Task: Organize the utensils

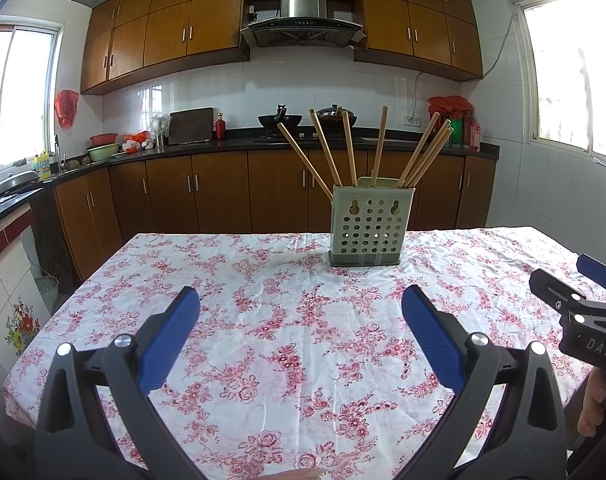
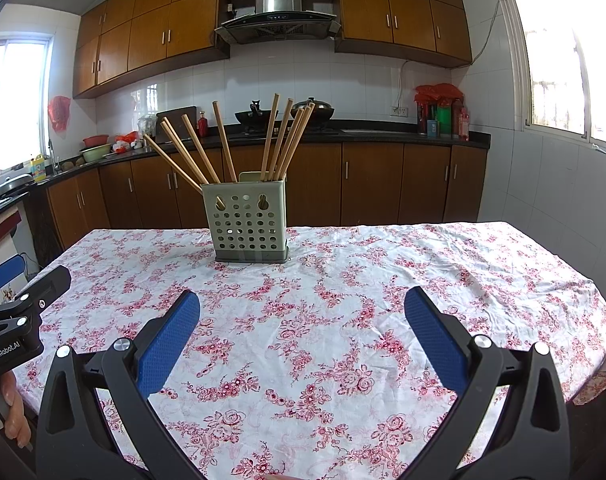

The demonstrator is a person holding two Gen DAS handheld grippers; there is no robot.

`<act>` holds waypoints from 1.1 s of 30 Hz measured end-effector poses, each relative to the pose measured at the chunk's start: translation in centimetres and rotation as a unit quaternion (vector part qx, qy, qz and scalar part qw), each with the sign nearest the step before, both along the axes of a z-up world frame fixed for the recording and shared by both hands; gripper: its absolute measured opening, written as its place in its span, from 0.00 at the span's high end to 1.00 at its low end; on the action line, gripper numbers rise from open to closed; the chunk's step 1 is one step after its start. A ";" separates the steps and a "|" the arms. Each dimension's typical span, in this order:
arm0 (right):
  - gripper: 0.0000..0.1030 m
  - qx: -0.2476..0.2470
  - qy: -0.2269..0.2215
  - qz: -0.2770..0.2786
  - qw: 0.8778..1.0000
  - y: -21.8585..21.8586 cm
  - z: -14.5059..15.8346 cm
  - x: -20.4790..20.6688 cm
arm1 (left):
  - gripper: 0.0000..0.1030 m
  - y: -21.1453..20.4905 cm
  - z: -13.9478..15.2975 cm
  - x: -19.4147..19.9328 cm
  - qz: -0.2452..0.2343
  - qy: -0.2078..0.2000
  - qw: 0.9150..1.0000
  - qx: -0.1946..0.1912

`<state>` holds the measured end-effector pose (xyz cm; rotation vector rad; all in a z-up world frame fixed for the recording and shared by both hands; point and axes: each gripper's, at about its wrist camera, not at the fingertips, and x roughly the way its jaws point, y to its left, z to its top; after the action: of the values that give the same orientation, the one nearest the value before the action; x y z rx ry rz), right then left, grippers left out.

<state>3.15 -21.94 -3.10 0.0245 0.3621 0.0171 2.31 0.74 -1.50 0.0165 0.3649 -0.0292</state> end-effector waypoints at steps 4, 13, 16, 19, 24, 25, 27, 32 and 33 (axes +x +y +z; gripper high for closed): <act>0.02 0.000 0.000 0.000 1.000 0.0 0.0 0.0 | 0.04 0.0 0.0 0.0 0.000 0.000 1.000 0.000; 0.02 0.001 0.000 -0.001 1.000 0.0 0.0 0.0 | 0.04 0.1 0.0 0.0 -0.001 0.001 1.000 0.000; 0.02 0.001 0.000 0.000 1.000 0.1 0.0 0.0 | 0.04 0.1 -0.1 0.0 -0.002 0.001 1.000 0.000; 0.02 0.001 0.000 -0.001 1.000 0.1 0.0 0.0 | 0.04 0.1 0.0 0.0 -0.002 0.001 1.000 0.001; 0.02 0.001 0.000 -0.001 1.000 0.1 0.0 0.0 | 0.04 0.1 0.0 0.1 -0.002 0.002 1.000 0.000; 0.02 0.001 0.000 -0.001 1.000 0.1 0.0 0.0 | 0.04 0.1 0.0 0.1 -0.002 0.002 1.000 0.001; 0.02 0.001 0.000 -0.001 1.000 0.1 0.0 0.0 | 0.04 0.1 -0.1 0.0 0.000 0.001 1.000 0.001; 0.02 0.002 0.000 -0.001 1.000 0.0 0.0 0.0 | 0.04 0.1 -0.1 0.0 0.002 0.001 1.000 0.001; 0.02 0.002 0.000 -0.001 1.000 0.1 0.0 0.0 | 0.04 0.1 0.0 0.0 0.001 0.002 1.000 0.000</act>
<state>3.15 -21.88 -3.07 0.0284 0.3623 0.0159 2.33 0.87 -1.54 0.0166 0.3681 -0.0263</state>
